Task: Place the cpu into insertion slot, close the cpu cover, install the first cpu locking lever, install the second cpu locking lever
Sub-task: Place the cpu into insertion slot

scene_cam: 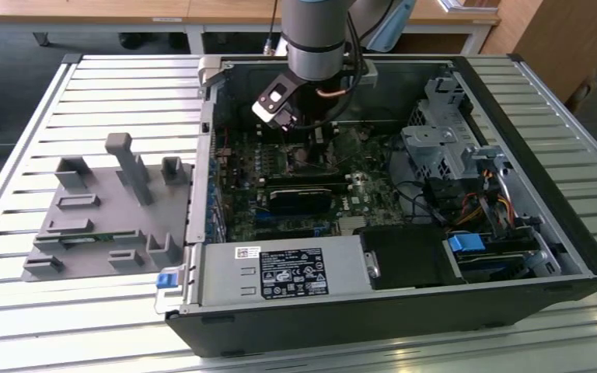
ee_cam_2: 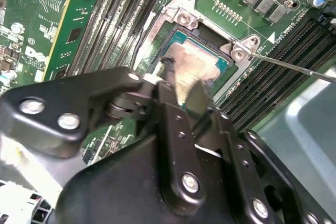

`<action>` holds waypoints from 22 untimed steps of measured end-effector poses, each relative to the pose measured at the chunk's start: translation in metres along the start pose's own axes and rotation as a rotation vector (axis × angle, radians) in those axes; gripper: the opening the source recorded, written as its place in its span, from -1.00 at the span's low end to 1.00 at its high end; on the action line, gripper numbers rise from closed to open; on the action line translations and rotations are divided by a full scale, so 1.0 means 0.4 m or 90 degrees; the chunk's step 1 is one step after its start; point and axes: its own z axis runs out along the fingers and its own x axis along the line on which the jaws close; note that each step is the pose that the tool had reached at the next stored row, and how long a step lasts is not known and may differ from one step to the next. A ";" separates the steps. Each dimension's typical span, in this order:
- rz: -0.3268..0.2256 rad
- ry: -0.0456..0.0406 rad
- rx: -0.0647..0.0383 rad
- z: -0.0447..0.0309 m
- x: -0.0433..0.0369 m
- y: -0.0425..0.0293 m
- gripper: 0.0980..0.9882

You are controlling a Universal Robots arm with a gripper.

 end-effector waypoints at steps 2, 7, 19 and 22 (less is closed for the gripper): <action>0.000 0.0001 0.000 -0.002 0.000 0.000 -0.54; 0.000 0.0001 0.000 -0.007 0.000 0.000 -0.95; 0.000 0.0001 0.000 -0.014 0.000 0.001 -0.98; 0.000 0.0000 0.000 -0.015 0.000 0.001 -0.98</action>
